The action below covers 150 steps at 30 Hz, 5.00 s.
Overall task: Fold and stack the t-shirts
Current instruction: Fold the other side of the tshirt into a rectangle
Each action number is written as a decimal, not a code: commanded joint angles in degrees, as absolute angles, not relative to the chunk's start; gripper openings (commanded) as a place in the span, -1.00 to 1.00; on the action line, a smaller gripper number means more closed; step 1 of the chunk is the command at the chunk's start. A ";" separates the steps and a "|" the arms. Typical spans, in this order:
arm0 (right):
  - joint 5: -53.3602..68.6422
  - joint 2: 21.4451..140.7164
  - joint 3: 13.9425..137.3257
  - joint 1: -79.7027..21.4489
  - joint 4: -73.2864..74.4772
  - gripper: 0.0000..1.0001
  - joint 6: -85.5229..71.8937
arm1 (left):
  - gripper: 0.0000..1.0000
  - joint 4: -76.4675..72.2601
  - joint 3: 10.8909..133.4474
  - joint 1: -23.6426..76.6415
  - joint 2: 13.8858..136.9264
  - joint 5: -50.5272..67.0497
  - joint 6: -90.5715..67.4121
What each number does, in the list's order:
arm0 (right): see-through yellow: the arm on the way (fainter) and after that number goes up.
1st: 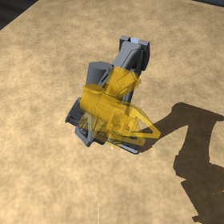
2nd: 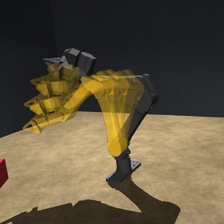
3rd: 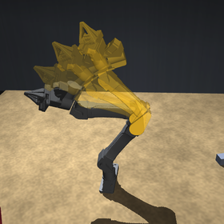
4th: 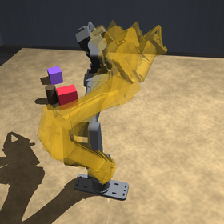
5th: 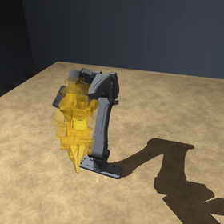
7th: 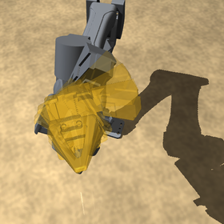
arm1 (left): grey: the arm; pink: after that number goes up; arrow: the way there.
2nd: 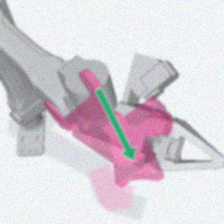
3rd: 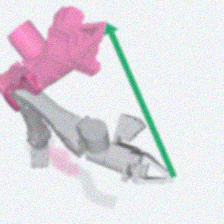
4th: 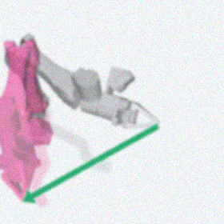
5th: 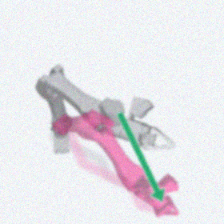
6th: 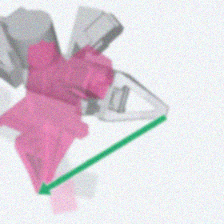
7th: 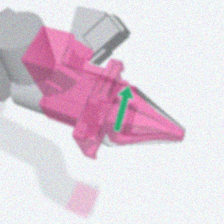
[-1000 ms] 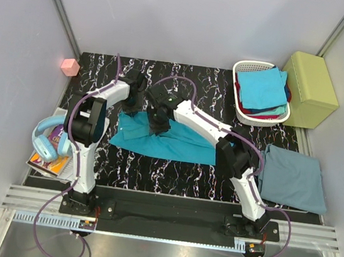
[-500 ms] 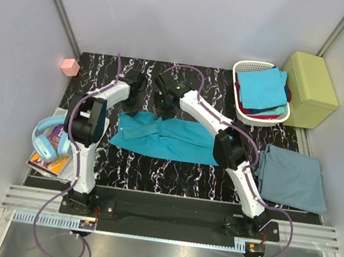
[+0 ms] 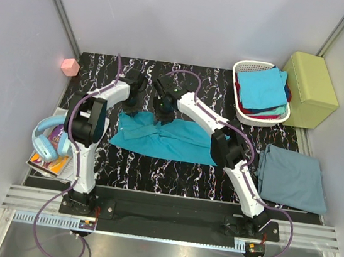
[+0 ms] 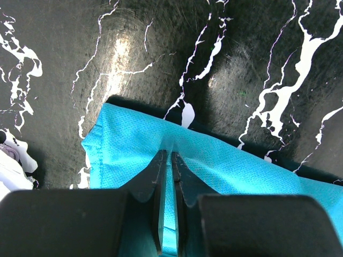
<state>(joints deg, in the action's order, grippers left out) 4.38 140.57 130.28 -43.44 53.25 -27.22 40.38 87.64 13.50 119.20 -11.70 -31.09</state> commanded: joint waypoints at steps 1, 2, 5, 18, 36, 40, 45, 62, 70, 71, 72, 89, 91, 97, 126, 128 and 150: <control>7.38 141.33 132.54 -43.68 52.74 -0.18 -27.42 | -0.76 40.78 86.75 14.15 120.06 -10.90 -31.20; 7.82 141.50 132.37 -43.59 52.56 -0.17 -27.68 | -0.76 40.78 86.75 14.24 120.06 -10.90 -31.29; 8.70 141.85 132.19 -43.68 52.56 -0.19 -27.77 | -0.76 40.87 86.84 14.24 120.15 -10.90 -31.20; 8.35 140.89 130.61 -43.68 51.86 -0.99 -28.13 | -0.76 40.96 86.92 14.33 120.23 -11.07 -31.11; 2.55 126.92 117.86 -47.46 49.31 -1.00 -28.04 | -0.76 41.13 87.80 14.41 120.85 -11.25 -31.20; 2.55 125.60 116.37 -48.16 49.13 -1.00 -28.12 | -0.76 41.22 87.89 14.41 120.85 -11.25 -31.29; 3.16 123.84 112.42 -49.04 47.73 -1.00 -28.91 | -0.76 41.31 87.80 14.41 120.76 -11.25 -31.38; 3.26 121.46 104.24 -54.31 44.74 -0.79 -30.32 | -0.74 41.48 88.07 14.50 120.94 -11.60 -31.64; -5.27 123.12 113.79 -53.35 48.59 0.01 -26.11 | -0.73 41.48 88.07 14.59 120.94 -11.78 -31.46; -5.53 123.48 114.86 -53.09 49.04 0.01 -25.84 | -0.73 41.48 88.07 14.59 120.94 -11.78 -31.38; -5.62 123.92 115.57 -52.91 49.22 0.01 -25.40 | -0.73 41.48 88.07 14.59 120.94 -11.78 -31.29; -2.73 128.93 116.54 -42.90 48.34 -0.13 -25.49 | -0.75 39.99 78.41 15.99 110.66 -11.43 -32.43; -2.64 129.72 116.54 -42.45 48.08 -0.15 -25.40 | -0.74 39.82 76.56 17.22 108.38 -11.43 -32.69; -1.58 132.54 116.98 -41.31 47.81 -0.20 -24.96 | -0.66 39.73 73.57 20.92 103.89 -14.32 -32.52; -2.90 128.49 107.58 -39.30 44.91 -0.24 -25.14 | -0.74 38.50 77.16 21.62 111.70 -10.11 -32.08; -1.85 129.46 107.93 -38.24 45.00 -0.28 -25.49 | -0.74 38.67 79.27 21.62 113.80 -9.76 -32.17; 2.90 143.69 131.90 -32.61 52.11 -0.78 -26.80 | -0.84 45.88 101.76 16.88 128.93 -9.31 -29.62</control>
<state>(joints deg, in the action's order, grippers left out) 1.43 141.29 124.20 -33.10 49.23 -25.98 43.83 97.21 18.44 124.86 -10.04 -31.31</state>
